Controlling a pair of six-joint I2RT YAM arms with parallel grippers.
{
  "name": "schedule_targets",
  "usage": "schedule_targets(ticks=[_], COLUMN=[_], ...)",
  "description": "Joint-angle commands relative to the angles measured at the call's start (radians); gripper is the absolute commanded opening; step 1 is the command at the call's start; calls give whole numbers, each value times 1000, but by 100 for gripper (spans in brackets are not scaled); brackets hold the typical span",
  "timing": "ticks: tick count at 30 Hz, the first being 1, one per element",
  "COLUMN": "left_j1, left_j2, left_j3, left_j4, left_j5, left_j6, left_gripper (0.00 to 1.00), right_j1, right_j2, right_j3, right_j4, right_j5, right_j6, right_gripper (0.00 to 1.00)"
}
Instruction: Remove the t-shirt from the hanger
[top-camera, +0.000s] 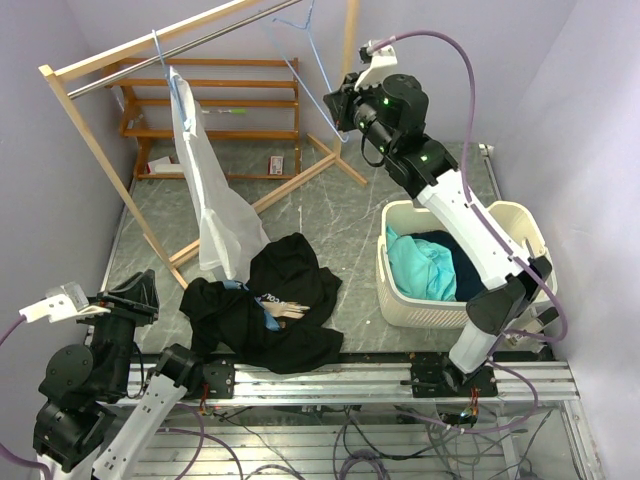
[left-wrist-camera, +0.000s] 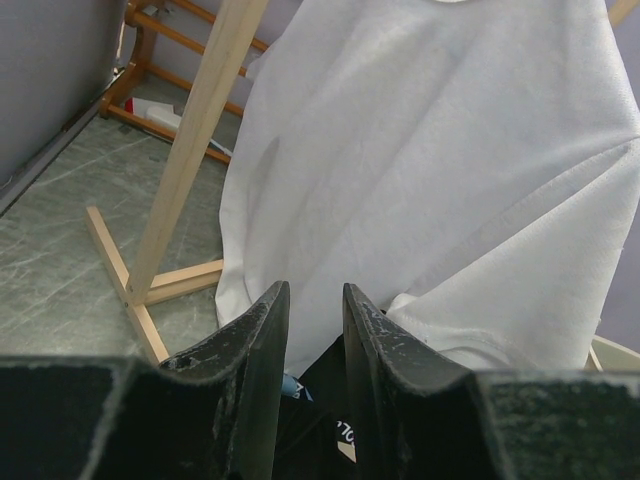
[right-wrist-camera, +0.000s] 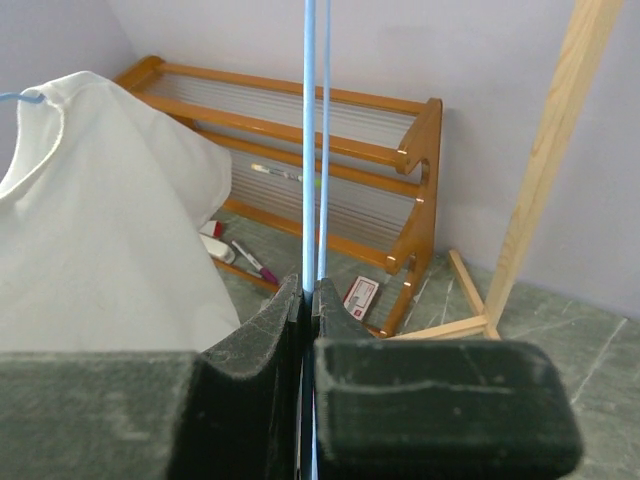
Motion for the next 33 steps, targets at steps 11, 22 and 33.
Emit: schedule_targets(ticks=[11, 22, 33], left_j1=[1, 1, 1], left_j2=[-7, -6, -7], left_j3=[-6, -4, -4], left_j4=[2, -6, -15], left_j5=[-31, -46, -59], left_j6=[-13, -24, -33], left_gripper=[38, 38, 37], right_j1=[-1, 8, 336], right_j2=[72, -230, -533], right_j3=[153, -260, -799], right_j4=[-25, 53, -83], right_j5=[-102, -199, -107], right_j6=[20, 32, 78], right_gripper=[0, 57, 61])
